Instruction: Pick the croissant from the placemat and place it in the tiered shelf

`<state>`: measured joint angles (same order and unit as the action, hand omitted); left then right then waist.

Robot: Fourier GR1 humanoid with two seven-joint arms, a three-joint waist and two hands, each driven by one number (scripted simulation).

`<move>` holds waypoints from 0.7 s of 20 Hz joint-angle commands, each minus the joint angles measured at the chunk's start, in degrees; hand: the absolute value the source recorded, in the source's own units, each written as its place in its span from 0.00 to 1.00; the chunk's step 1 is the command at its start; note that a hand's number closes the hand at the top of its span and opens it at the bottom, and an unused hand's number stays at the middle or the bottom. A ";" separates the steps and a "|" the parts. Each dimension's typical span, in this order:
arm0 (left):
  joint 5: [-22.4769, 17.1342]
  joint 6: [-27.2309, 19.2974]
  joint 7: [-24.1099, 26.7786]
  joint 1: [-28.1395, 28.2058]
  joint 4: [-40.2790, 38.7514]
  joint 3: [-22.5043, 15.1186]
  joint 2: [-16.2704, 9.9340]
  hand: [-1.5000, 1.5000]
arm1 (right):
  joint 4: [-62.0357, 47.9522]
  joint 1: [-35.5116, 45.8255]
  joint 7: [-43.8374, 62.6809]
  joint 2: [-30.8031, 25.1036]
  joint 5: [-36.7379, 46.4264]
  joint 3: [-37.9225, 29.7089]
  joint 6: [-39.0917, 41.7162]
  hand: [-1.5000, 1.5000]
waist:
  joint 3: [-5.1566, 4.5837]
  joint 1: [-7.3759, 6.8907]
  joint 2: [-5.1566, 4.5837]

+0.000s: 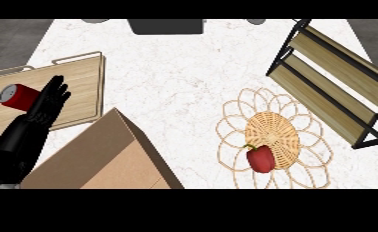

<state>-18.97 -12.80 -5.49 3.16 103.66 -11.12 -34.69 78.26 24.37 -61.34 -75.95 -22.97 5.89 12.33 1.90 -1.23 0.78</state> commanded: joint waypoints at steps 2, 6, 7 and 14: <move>0.41 -0.54 1.18 -1.85 -2.60 -1.44 3.12 0.50 | 1.26 0.70 -12.81 -1.08 3.74 1.04 8.48 1.00 | -1.78 0.98 -1.40; -0.01 -0.13 0.64 -2.88 -2.72 -1.14 2.59 0.50 | 4.50 1.57 -15.45 -2.48 11.92 3.23 4.92 1.00 | -1.70 0.49 -1.99; -0.95 -0.31 0.75 -1.95 -3.20 -0.14 2.63 0.50 | 6.07 0.53 -17.39 -3.19 11.99 3.03 5.63 1.00 | -1.67 1.69 -1.55; 0.80 -1.40 1.39 -2.56 -1.51 -2.52 2.95 0.50 | 3.47 -3.08 -21.30 -0.39 23.70 7.29 -1.80 1.00 | -1.62 0.43 -1.88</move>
<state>-19.52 -13.13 -5.20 3.31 104.77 -11.64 -35.33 84.65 22.45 -65.52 -77.85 -4.54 11.40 9.05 1.47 -1.36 0.23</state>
